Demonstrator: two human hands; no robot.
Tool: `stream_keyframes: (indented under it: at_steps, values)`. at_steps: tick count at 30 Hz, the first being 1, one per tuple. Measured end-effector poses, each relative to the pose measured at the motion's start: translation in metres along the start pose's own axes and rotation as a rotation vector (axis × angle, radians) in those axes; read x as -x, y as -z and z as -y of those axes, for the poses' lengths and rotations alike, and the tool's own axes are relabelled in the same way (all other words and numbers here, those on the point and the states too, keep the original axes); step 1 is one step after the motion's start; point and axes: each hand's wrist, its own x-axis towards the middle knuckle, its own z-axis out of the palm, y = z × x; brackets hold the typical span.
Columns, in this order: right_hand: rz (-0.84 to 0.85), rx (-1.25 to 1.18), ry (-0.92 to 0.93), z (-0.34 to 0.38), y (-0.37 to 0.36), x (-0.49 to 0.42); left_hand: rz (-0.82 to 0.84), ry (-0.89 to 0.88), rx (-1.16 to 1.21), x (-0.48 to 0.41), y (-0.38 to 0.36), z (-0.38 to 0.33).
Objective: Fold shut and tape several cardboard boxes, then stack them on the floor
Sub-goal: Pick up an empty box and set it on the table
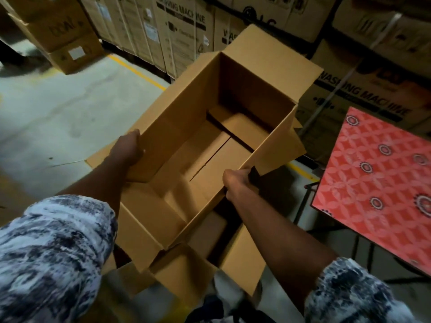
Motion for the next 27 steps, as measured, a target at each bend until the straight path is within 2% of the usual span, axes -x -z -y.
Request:
stream_keyframes:
  at_steps: [6, 12, 20, 27]
  values:
    - [0.025, 0.058, -0.013, 0.010, 0.001, -0.003, -0.158, -0.028, 0.042, -0.004, -0.002, 0.003]
    - [0.073, 0.085, -0.027, 0.019, 0.012, -0.005, -0.094, -0.057, -0.035, -0.013, 0.016, -0.016]
    - [0.031, 0.048, 0.050, 0.029, 0.064, -0.004, -0.147, -0.173, -0.108, -0.005, 0.026, -0.075]
    - [-0.203, 0.060, 0.274, 0.046, 0.141, -0.004, -0.201, -0.295, -0.124, 0.019, 0.032, -0.182]
